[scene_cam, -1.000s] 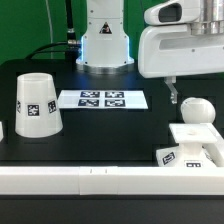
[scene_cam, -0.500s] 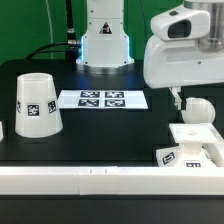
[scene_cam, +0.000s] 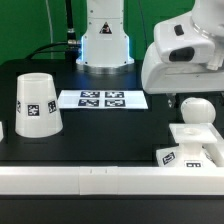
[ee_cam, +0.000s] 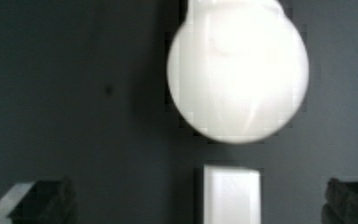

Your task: Assemble lamp

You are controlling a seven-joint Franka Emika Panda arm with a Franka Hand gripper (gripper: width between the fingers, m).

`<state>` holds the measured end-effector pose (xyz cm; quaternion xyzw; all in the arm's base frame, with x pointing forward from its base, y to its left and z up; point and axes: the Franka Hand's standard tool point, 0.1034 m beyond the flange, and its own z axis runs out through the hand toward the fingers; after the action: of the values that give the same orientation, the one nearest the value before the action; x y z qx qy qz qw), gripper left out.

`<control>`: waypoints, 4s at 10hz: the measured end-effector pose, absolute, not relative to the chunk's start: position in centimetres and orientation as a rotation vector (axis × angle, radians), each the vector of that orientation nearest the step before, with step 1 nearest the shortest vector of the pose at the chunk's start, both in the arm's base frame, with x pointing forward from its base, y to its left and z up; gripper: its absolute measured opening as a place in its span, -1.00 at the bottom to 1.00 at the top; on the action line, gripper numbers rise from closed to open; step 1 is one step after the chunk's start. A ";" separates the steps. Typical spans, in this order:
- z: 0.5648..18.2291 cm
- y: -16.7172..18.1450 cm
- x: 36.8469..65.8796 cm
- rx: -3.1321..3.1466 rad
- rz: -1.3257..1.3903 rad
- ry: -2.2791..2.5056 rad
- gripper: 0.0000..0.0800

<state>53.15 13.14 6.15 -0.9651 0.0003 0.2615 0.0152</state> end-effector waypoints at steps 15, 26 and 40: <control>3.9 14.4 51.8 -2.849 1.255 0.023 0.75; 0.8 14.5 48.1 -2.834 1.338 0.033 0.43; 8.7 12.9 55.1 -2.878 0.980 -0.174 0.44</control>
Offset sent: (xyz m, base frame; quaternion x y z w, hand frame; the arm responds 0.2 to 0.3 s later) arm -0.0037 0.0218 0.0046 0.0383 -0.1977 0.0230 0.9793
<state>55.10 12.93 8.74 -0.9440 -0.0571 0.3215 0.0480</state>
